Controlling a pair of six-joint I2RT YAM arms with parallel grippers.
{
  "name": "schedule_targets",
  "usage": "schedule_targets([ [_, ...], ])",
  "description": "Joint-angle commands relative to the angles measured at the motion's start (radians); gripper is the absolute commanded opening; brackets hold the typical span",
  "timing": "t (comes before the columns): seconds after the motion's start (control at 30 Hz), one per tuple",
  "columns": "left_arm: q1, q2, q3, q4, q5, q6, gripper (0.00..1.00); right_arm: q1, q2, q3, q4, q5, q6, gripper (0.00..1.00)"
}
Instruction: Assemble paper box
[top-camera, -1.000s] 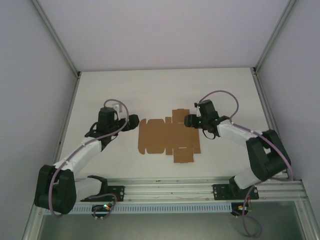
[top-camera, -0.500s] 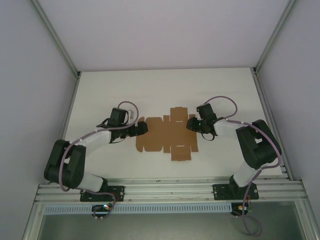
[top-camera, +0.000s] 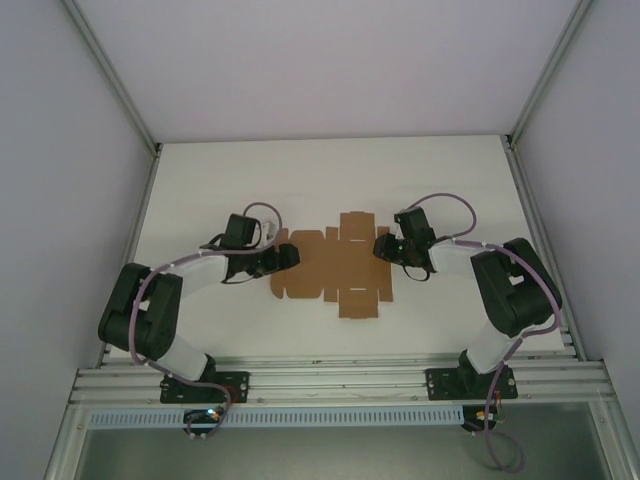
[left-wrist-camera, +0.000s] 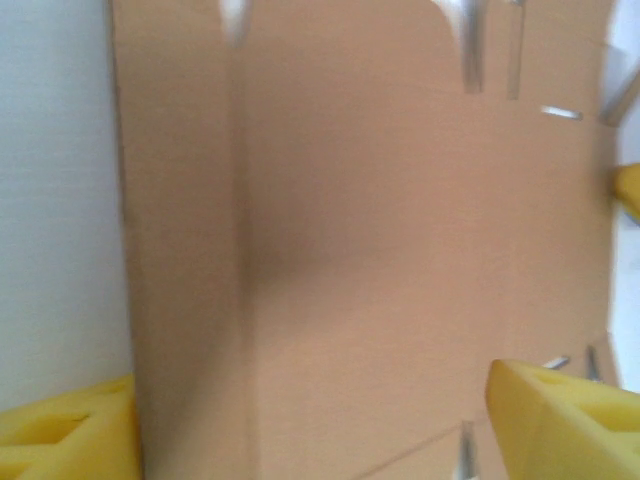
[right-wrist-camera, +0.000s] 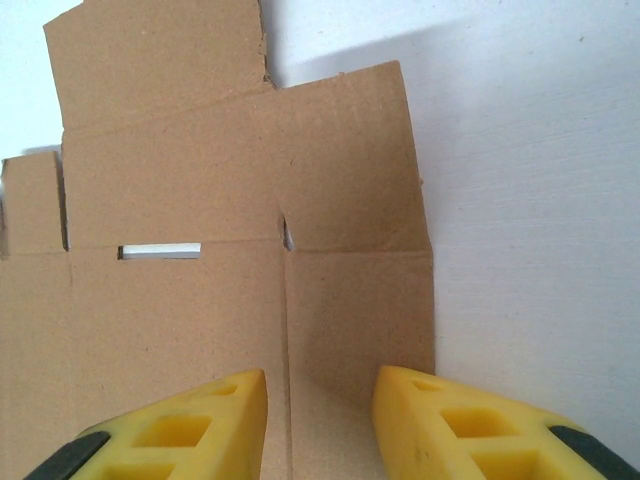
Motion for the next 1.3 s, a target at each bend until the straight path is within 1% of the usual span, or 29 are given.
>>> schedule_targets([
  [0.0, -0.011, -0.039, 0.009, 0.076, 0.112, 0.003, 0.75, 0.0, 0.082, -0.057, -0.134, -0.018, -0.001, 0.37],
  [0.03, -0.011, -0.051, 0.008, 0.09, 0.119, 0.001, 0.73, -0.001, 0.084, -0.059, -0.129, -0.019, -0.001, 0.37],
  [0.1, -0.011, -0.07, 0.004, 0.131, 0.143, -0.016, 0.62, 0.0, 0.084, -0.06, -0.124, -0.022, -0.003, 0.37],
  [0.13, -0.011, -0.076, 0.004, 0.144, 0.152, -0.022, 0.6, -0.001, 0.083, -0.06, -0.12, -0.023, -0.003, 0.37],
  [0.2, -0.013, -0.084, 0.005, 0.155, 0.151, -0.022, 0.6, 0.0, 0.083, -0.063, -0.113, -0.03, -0.003, 0.37],
  [0.27, -0.013, -0.084, 0.01, 0.141, 0.13, -0.003, 0.59, -0.001, 0.077, -0.067, -0.101, -0.039, -0.011, 0.37],
  [0.33, -0.014, -0.069, 0.021, 0.125, 0.105, 0.013, 0.52, 0.0, 0.072, -0.069, -0.092, -0.047, -0.018, 0.37],
  [0.4, -0.016, -0.05, 0.036, 0.122, 0.102, 0.018, 0.4, 0.0, 0.062, -0.07, -0.084, -0.056, -0.034, 0.37],
  [0.47, -0.016, -0.039, 0.048, 0.126, 0.097, 0.025, 0.23, -0.001, 0.042, -0.068, -0.08, -0.057, -0.05, 0.38],
  [0.53, -0.016, -0.044, 0.067, 0.117, 0.084, 0.037, 0.01, -0.006, 0.004, -0.063, -0.074, -0.06, -0.06, 0.42],
  [0.6, -0.015, -0.056, 0.088, 0.107, 0.078, 0.05, 0.0, -0.022, -0.053, -0.06, -0.065, -0.078, -0.067, 0.48],
  [0.67, -0.015, -0.083, 0.107, 0.103, 0.078, 0.063, 0.0, -0.045, -0.136, -0.065, -0.038, -0.119, -0.078, 0.58],
  [0.73, -0.015, -0.117, 0.123, 0.117, 0.1, 0.06, 0.0, -0.07, -0.234, -0.077, -0.012, -0.155, -0.088, 0.64],
  [0.83, -0.012, -0.171, 0.134, 0.171, 0.155, 0.036, 0.0, -0.112, -0.37, -0.097, -0.002, -0.209, -0.104, 0.69],
  [0.97, -0.007, -0.243, 0.136, 0.264, 0.245, -0.018, 0.0, -0.182, -0.513, -0.16, 0.073, -0.309, -0.118, 0.76],
  [1.03, -0.004, -0.274, 0.146, 0.275, 0.264, -0.042, 0.0, -0.211, -0.561, -0.199, 0.122, -0.346, -0.104, 0.82],
  [1.13, -0.004, -0.315, 0.172, 0.239, 0.281, -0.022, 0.0, -0.231, -0.596, -0.247, 0.198, -0.381, -0.078, 0.86],
  [1.27, -0.003, -0.363, 0.179, 0.237, 0.29, -0.021, 0.0, -0.234, -0.59, -0.271, 0.298, -0.452, -0.063, 0.85],
])
